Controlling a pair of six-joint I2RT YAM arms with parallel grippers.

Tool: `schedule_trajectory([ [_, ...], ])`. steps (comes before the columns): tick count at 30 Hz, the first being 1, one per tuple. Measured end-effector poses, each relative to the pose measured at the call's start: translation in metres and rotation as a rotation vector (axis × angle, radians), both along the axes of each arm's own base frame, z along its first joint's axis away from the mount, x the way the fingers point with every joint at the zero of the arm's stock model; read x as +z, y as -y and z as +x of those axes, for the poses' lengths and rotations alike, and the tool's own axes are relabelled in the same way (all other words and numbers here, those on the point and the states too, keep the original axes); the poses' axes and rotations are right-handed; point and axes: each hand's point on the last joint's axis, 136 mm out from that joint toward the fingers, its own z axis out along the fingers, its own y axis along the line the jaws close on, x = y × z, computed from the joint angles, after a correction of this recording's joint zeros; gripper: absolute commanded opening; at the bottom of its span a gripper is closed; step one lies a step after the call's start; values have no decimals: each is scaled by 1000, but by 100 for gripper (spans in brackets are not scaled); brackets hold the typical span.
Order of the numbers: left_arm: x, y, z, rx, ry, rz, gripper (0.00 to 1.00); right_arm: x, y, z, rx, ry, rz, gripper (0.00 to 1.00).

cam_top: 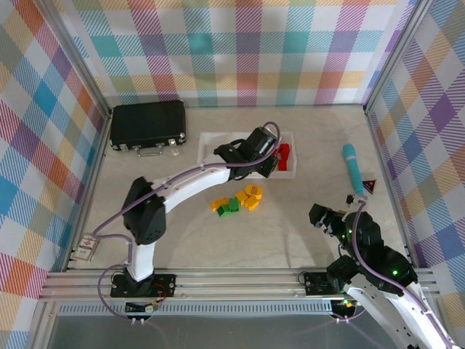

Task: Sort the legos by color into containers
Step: Place the lego in the container.

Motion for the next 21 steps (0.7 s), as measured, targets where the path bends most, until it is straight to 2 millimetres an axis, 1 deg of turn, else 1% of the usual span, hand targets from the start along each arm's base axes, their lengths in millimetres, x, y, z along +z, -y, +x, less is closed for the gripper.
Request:
schedule_trajectory([
  [4, -32, 21, 24, 75, -23, -21, 32, -6, -1, -2, 0, -25, 5, 91],
  [7, -45, 33, 34, 103, -34, -48, 31, -7, -1, -1, 1, -34, 1, 91],
  [12, -59, 40, 42, 139, -46, -74, 32, -10, -3, -1, 6, -52, -6, 91],
  [17, -68, 49, 54, 163, -28, -89, 32, -11, -4, -1, 11, -55, -5, 90],
  [21, -80, 56, 63, 178, -18, -84, 33, -13, -5, 0, 16, -67, -9, 90],
])
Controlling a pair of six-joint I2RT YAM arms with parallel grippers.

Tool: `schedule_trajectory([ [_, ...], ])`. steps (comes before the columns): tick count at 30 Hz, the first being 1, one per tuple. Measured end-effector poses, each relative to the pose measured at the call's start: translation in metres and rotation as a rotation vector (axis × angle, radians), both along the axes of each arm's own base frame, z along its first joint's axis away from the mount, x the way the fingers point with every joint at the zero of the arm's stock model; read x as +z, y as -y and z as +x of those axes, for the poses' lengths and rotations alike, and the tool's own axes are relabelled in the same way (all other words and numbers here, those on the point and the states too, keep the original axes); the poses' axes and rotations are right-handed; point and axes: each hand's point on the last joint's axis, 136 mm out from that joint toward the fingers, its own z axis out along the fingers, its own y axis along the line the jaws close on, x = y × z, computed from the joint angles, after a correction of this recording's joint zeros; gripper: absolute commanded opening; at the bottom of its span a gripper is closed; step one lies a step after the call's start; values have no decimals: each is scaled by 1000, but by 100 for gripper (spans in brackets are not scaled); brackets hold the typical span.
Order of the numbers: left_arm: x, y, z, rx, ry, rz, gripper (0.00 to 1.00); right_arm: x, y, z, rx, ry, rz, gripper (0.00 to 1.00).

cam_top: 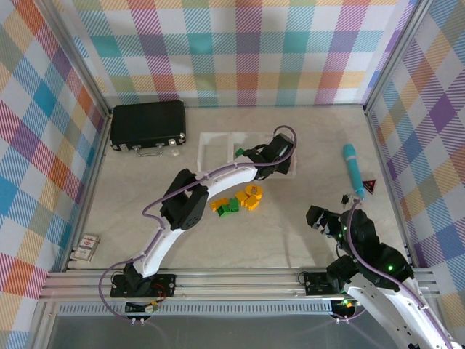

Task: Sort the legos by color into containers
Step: Place the lego in the container, then pick up the lego from the center of the table.

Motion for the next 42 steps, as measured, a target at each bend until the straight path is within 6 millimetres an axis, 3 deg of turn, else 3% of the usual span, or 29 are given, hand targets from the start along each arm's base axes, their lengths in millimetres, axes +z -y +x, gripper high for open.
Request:
schedule_trajectory([
  [3, -8, 2, 5, 15, 2, 7, 39, -1, 0, 0, 0, -5, -3, 91],
  [8, -10, -1, 8, 37, 14, 17, 64, -1, 0, 0, 1, -6, -4, 91],
  [17, 2, -3, 14, 33, 70, 30, 75, -1, 0, 0, 0, -6, -4, 90],
  [19, 9, -6, 11, 26, 84, 25, 84, -2, 0, 1, 0, -9, -6, 91],
  [23, 49, -9, 6, -2, 137, -17, 86, -4, -1, 1, 0, -19, -12, 91],
  [26, 98, -12, -2, -25, 207, -75, 88, -6, -2, 1, 0, -32, -15, 90],
  [28, 138, -19, -11, -38, 266, -121, 100, -7, -2, 1, 1, -46, -16, 90],
  [31, 196, -39, -29, -48, 368, -181, 100, -4, -3, 0, 4, -61, -15, 90],
  [35, 246, -81, -48, 4, 478, -206, 100, 6, -7, 1, 16, -60, -5, 90],
  [38, 256, -123, -55, 86, 519, -177, 100, 7, -14, 4, 37, -92, -6, 90],
  [42, 234, -177, -68, 137, 468, -79, 100, 0, -31, 12, 77, -168, -13, 90],
])
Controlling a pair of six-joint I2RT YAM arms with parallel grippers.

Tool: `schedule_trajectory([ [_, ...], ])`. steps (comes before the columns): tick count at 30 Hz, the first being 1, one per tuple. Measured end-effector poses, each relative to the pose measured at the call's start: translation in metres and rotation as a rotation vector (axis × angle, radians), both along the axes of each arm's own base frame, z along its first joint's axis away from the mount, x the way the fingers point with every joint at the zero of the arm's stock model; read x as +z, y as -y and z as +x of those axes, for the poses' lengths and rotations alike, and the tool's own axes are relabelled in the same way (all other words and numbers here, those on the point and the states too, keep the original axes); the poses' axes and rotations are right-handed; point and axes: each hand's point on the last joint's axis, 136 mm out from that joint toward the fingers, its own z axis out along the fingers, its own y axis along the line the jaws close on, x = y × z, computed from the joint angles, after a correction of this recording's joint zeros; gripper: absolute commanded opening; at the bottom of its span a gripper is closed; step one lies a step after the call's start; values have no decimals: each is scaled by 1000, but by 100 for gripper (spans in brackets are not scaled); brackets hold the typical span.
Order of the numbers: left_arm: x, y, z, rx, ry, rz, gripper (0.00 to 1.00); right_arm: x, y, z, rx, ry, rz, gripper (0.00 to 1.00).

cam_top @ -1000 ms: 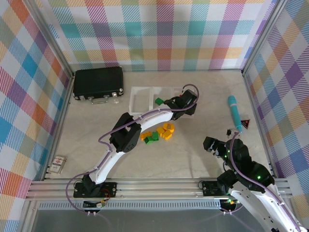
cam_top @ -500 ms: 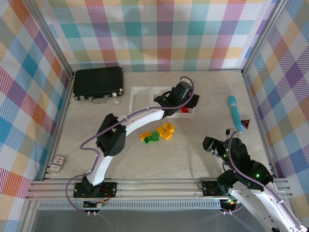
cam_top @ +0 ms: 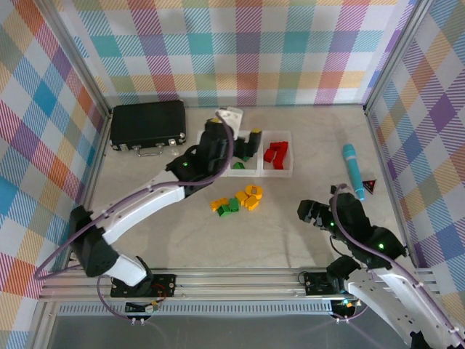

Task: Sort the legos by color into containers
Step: Pick up the lego from the center of the table.

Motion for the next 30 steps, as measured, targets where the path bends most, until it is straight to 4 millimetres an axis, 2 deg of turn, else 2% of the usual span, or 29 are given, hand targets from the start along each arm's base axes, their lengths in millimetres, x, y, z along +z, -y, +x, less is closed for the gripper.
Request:
schedule_trajectory([
  [4, -42, -39, -22, 1, -133, 96, 100, -10, -16, 11, 33, -63, -2, 90],
  [7, -84, -50, -49, -56, -256, 154, 100, -12, -25, 19, 41, -83, -5, 91],
  [12, -154, -46, -87, -201, -499, 249, 100, -7, -23, 26, 21, -52, -10, 92],
  [16, -214, -44, -100, -191, -710, 326, 100, 7, -14, 26, -9, 12, -8, 92],
  [18, -237, -48, -105, -145, -794, 342, 96, 12, -11, 25, -20, 37, -3, 92],
  [20, -248, -50, -108, -97, -842, 332, 94, 15, -7, 24, -28, 49, -3, 92],
  [22, -246, -45, -110, -57, -856, 303, 91, 16, -6, 22, -31, 54, 1, 92],
  [27, -221, -10, -94, 15, -833, 203, 83, 14, -4, 19, -34, 50, 2, 92],
  [30, -225, 8, -84, 53, -851, 167, 79, 10, -2, 16, -34, 48, 1, 92],
])
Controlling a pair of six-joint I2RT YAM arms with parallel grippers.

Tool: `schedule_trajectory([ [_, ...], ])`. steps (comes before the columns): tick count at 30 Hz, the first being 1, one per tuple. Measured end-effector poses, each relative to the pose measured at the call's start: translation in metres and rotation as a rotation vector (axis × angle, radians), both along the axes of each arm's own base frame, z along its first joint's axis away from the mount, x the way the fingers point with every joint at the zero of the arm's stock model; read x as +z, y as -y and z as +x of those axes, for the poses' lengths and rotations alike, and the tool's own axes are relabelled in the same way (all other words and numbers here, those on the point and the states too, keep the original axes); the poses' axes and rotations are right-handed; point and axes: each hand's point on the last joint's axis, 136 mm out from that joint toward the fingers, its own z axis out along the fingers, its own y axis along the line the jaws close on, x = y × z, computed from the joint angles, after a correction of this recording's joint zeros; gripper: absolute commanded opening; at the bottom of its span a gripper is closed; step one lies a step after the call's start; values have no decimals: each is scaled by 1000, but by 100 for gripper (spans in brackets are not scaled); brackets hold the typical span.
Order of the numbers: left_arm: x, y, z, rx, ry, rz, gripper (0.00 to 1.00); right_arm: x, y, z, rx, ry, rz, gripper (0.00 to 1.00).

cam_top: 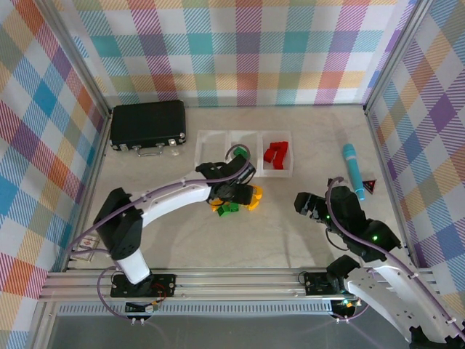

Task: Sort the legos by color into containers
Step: Pick up the lego from the center of the table.

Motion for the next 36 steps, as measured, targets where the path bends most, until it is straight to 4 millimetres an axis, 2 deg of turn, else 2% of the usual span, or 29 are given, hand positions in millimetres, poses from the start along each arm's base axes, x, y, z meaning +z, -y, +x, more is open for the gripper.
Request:
schedule_trajectory([
  [4, -28, 2, -1, 58, -63, 40, 77, -3, 1, -2, 0, -7, -5, 92],
  [7, -40, -3, -6, 95, -100, 68, 75, -4, 2, -2, 0, -5, -5, 92],
  [17, -41, -2, -6, 143, -108, 50, 64, -11, 3, -3, 1, -17, -18, 92],
  [24, -54, -2, -6, 160, -128, 68, 58, -15, 3, -4, 1, -23, -22, 92],
  [36, -64, 4, -7, 156, -144, 59, 57, -15, 4, -5, 1, -20, -20, 92],
])
